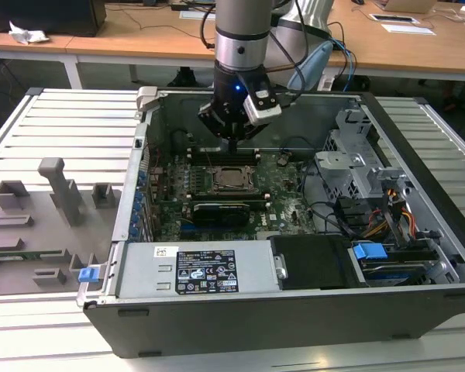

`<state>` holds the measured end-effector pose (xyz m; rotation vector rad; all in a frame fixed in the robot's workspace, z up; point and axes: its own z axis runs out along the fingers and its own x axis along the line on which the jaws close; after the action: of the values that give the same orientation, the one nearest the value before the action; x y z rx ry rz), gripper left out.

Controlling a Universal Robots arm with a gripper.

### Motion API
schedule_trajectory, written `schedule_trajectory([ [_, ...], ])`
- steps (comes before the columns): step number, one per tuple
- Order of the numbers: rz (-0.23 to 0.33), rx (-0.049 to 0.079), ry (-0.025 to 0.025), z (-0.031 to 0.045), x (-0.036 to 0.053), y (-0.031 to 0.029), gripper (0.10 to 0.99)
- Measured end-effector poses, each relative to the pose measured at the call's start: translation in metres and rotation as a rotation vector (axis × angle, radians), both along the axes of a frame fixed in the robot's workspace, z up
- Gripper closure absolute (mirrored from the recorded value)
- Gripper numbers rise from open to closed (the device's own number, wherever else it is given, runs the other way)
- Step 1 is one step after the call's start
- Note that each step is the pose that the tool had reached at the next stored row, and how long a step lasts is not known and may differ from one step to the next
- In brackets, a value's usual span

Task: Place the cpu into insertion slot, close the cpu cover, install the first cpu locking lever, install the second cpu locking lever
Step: 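Install the first cpu locking lever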

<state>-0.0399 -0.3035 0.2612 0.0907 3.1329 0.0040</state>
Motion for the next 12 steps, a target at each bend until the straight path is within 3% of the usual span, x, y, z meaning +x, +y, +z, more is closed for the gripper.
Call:
schedule_trajectory([
  [2,0.062,0.000,0.0004,-0.0002,0.0000,0.0000,0.980],
  [4,0.084,0.000,0.0005,-0.0003,-0.0005,0.0000,0.980],
  [6,0.084,0.000,0.0005,-0.0005,-0.0143,0.0000,0.980],
  [12,0.084,0.000,0.0005,-0.0012,-0.0374,0.0000,0.980],
])
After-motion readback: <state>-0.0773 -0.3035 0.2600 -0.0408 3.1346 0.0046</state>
